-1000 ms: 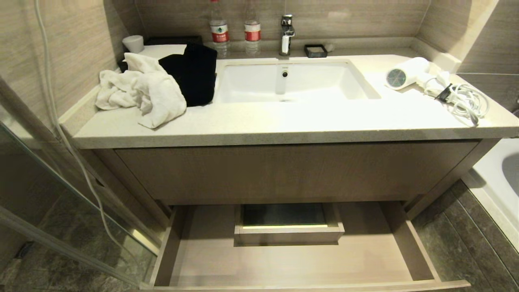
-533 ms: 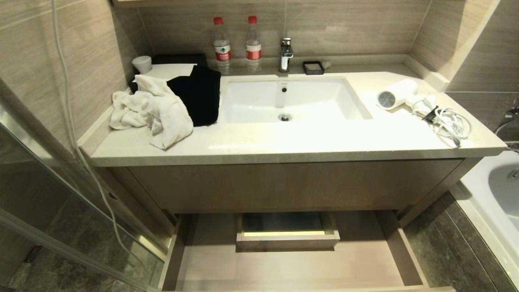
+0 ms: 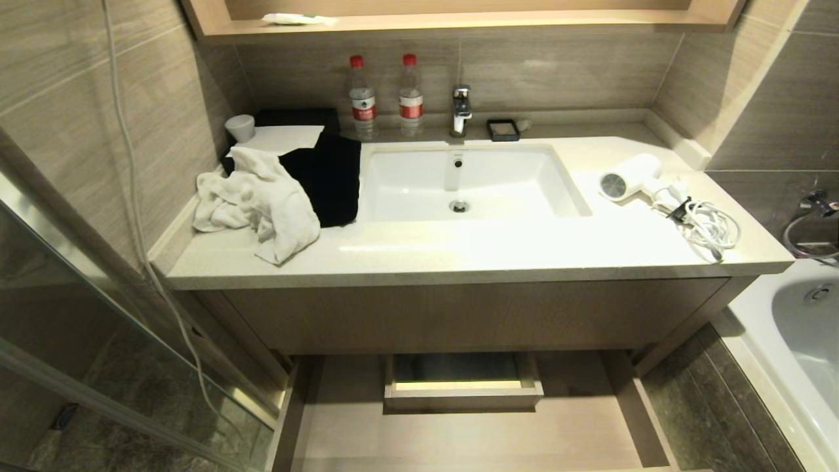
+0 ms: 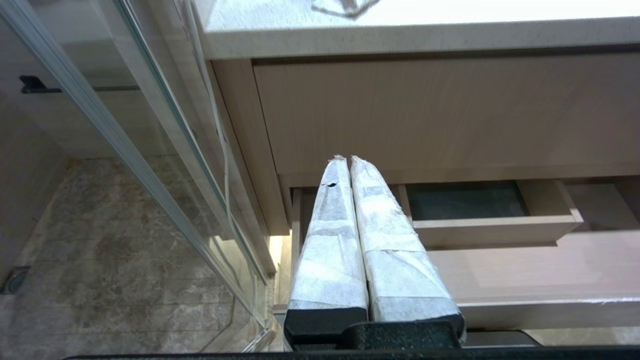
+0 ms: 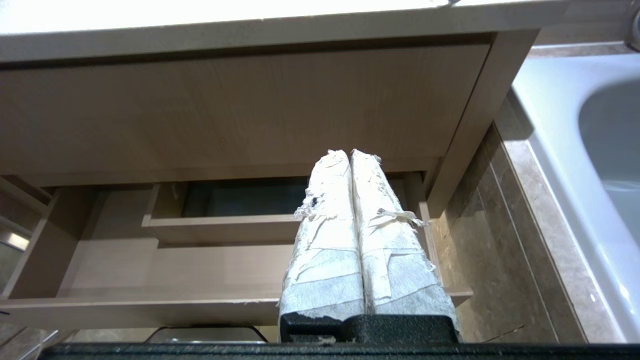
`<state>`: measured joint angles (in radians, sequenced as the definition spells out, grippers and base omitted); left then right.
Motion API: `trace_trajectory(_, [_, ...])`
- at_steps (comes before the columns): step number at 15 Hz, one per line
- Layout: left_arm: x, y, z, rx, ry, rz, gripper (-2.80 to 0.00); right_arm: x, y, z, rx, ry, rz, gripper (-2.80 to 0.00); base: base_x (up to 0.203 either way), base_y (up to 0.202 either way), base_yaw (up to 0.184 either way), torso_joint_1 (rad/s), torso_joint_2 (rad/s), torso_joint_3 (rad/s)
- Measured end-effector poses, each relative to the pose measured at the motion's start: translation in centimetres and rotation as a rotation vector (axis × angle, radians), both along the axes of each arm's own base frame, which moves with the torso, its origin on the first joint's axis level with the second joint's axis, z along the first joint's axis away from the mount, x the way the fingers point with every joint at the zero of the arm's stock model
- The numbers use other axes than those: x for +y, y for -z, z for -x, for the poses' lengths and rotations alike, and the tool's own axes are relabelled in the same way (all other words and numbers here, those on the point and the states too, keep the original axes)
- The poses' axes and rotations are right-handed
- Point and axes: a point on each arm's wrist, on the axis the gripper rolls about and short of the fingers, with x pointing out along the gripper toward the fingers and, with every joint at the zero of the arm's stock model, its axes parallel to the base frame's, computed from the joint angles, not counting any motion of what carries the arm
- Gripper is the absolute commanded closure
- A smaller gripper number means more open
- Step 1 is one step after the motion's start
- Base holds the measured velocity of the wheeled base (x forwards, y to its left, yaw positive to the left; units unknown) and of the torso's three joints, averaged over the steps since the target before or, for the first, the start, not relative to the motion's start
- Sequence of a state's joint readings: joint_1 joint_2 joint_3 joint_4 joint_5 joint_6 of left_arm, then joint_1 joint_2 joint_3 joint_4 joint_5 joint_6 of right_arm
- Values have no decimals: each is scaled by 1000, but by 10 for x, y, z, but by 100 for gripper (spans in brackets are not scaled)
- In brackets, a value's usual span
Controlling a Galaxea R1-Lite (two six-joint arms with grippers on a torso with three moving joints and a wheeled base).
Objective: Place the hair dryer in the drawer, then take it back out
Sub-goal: Pick up the hairdryer
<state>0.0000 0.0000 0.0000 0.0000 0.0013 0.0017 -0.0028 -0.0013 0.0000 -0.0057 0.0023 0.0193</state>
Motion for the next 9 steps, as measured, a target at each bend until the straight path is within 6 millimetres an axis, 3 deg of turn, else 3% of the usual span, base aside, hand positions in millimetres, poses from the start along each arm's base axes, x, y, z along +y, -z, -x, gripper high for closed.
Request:
trace_trajectory(5, [0,0,0,0,0,0,0,0,0,0,0,-1,0,0,0,0,0,180,-335,-163])
trace_trajectory(9, [0,0,0,0,0,0,0,0,0,0,1,-2,2,0,0,0,0,25,-44,-19])
